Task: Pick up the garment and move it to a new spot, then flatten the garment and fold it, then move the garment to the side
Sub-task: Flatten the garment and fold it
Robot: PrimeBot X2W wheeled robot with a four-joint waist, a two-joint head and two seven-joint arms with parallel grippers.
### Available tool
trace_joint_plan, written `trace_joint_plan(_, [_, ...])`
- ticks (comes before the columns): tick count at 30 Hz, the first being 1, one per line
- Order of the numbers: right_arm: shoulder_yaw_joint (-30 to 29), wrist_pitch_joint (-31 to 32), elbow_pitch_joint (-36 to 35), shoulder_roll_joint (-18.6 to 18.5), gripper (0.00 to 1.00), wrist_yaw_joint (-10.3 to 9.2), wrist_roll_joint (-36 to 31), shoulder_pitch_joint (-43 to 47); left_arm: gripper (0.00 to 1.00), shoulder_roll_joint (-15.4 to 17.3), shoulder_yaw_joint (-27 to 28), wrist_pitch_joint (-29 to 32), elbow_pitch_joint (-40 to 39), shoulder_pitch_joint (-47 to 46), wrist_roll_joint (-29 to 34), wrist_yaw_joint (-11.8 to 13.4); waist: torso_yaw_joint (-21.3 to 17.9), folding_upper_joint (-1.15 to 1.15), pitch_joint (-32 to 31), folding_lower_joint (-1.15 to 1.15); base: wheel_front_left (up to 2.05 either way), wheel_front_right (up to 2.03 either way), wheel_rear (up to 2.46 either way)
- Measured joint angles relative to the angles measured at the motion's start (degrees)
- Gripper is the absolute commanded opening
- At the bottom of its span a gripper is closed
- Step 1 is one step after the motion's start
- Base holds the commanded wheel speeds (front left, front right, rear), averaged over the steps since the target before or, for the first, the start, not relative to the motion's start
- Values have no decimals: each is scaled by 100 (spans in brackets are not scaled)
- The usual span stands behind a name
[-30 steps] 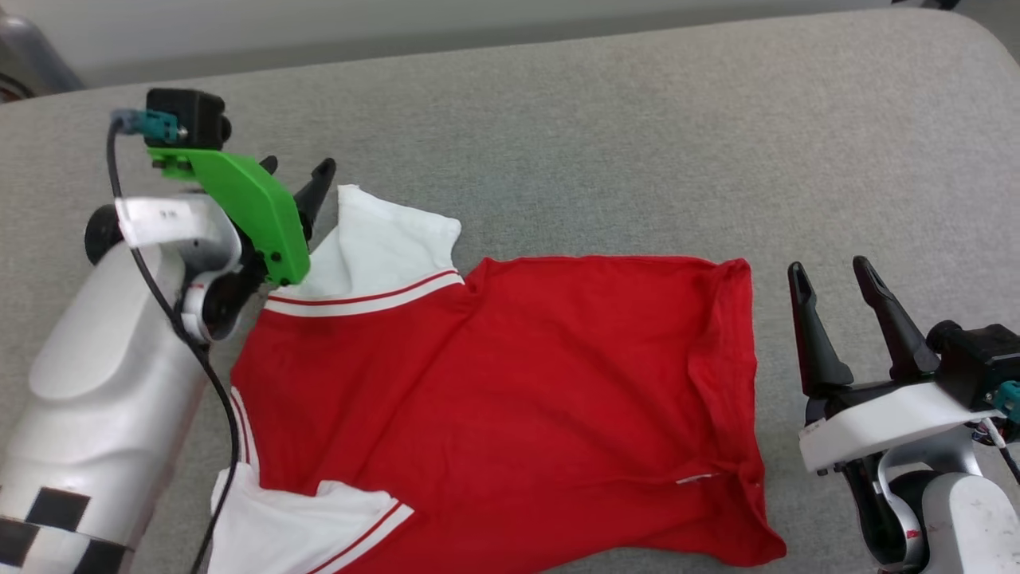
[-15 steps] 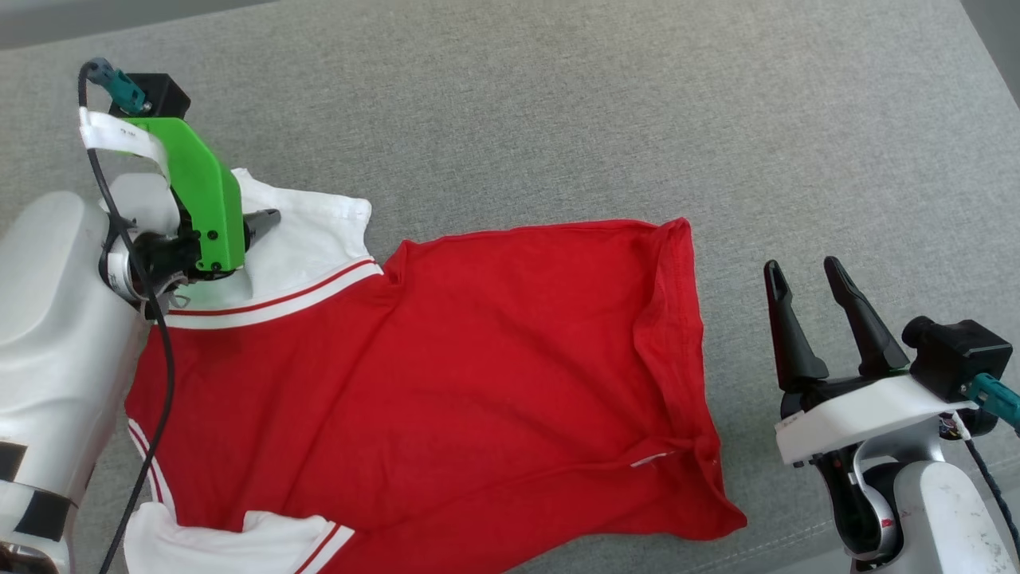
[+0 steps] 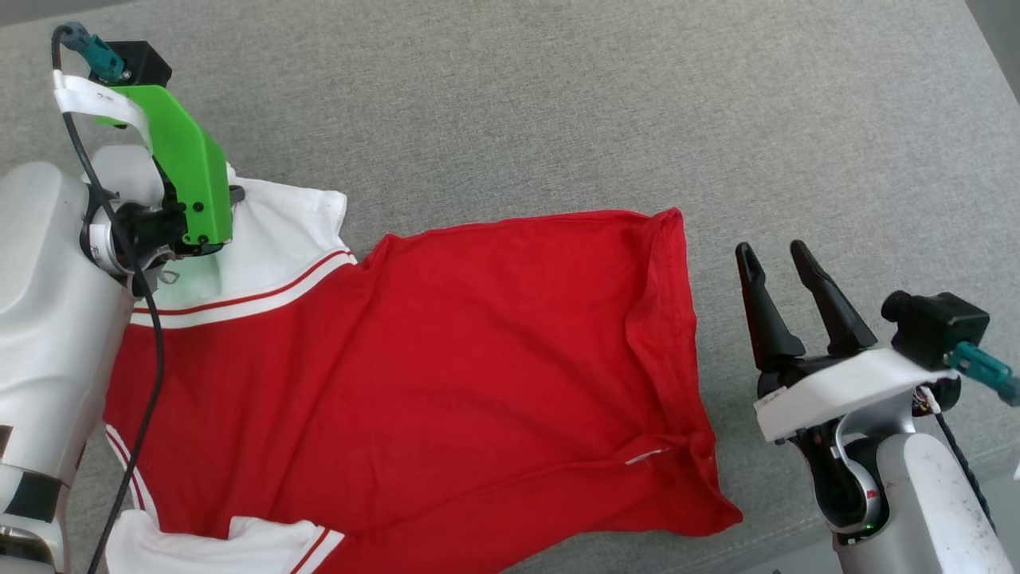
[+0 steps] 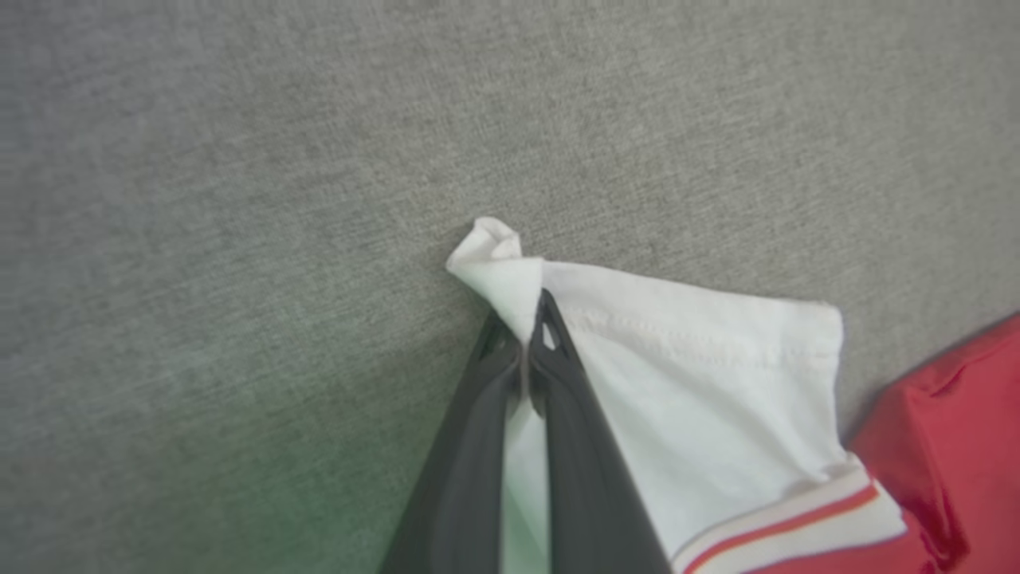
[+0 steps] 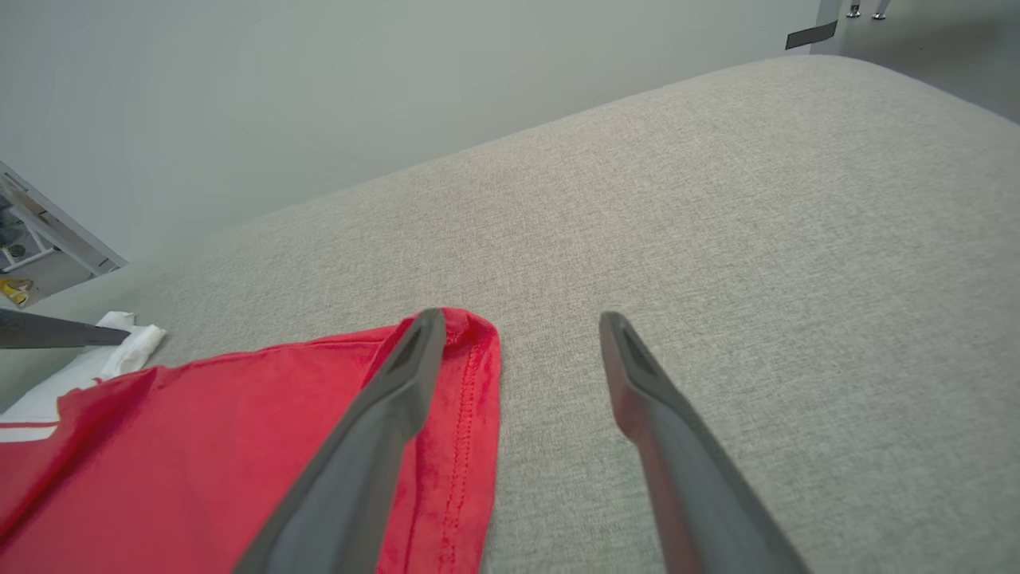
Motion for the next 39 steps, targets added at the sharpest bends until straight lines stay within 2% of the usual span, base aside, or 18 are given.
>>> trace_joint_plan(3, [73, 309, 140, -143, 100, 0, 205, -142, 0, -44, -3, -218, -20, 8, 8, 0, 72, 0, -66, 0, 0, 0, 0])
trace_joint_plan(4, [62, 698, 219, -361, 100, 0, 299, -336, 0, -121, 13, -339, -105, 29, -21, -9, 188, 0, -136, 0, 0, 0, 0])
trace_joint_plan(7, [119, 1376, 326, -622, 100, 0, 426, -560, 0, -164, 19, -568, -288, 62, -18, -18, 353, 0, -213, 0, 0, 0, 0])
trace_joint_plan(11, [244, 2042, 358, -992, 100, 0, 527, -862, 0, -204, 23, -755, -600, 69, -3, -37, 594, 0, -291, 0, 0, 0, 0])
trace_joint_plan(12, [400, 2618, 359, -1224, 100, 0, 553, -1118, 0, -231, -16, -805, -907, 90, 24, -60, 816, 0, -343, 0, 0, 0, 0])
trace_joint_plan(18, [678, 3680, 676, -1544, 100, 0, 615, -1485, 0, -261, -64, -940, -1461, 228, 51, -53, 1224, 0, -403, 0, 0, 0, 0])
trace_joint_plan(29, [801, 4933, 1763, -1779, 100, 9, 565, -1843, 0, -272, -54, -1135, -2071, 501, 57, 69, 1693, 0, -342, 0, 0, 0, 0])
trace_joint_plan(30, [809, 5012, 1802, -1785, 89, 10, 569, -1864, 0, -268, -51, -1150, -2089, 515, 57, 76, 1709, 0, -334, 0, 0, 0, 0])
trace_joint_plan(31, [816, 5109, 1848, -1791, 36, 10, 576, -1909, 0, -263, -47, -1156, -2111, 537, 56, 89, 1727, 0, -327, 0, 0, 0, 0])
trace_joint_plan(32, [812, 5217, 1893, -1793, 3, 9, 597, -1946, 0, -258, -43, -1169, -2131, 564, 56, 92, 1746, 0, -324, 0, 0, 0, 0])
trace_joint_plan(33, [810, 5294, 1916, -1796, 0, 9, 621, -1968, 0, -255, -42, -1174, -2143, 578, 53, 92, 1761, 0, -322, 0, 0, 0, 0])
trace_joint_plan(36, [750, 5381, 1984, -1847, 0, 3, 690, -2026, 0, -247, -52, -1177, -2167, 602, 43, 91, 1813, 0, -326, 0, 0, 0, 0])
trace_joint_plan(39, [616, 5179, 1972, -1861, 0, 2, 771, -2042, 0, -230, -51, -1260, -2168, 691, 43, 91, 1851, 0, -381, 0, 0, 0, 0])
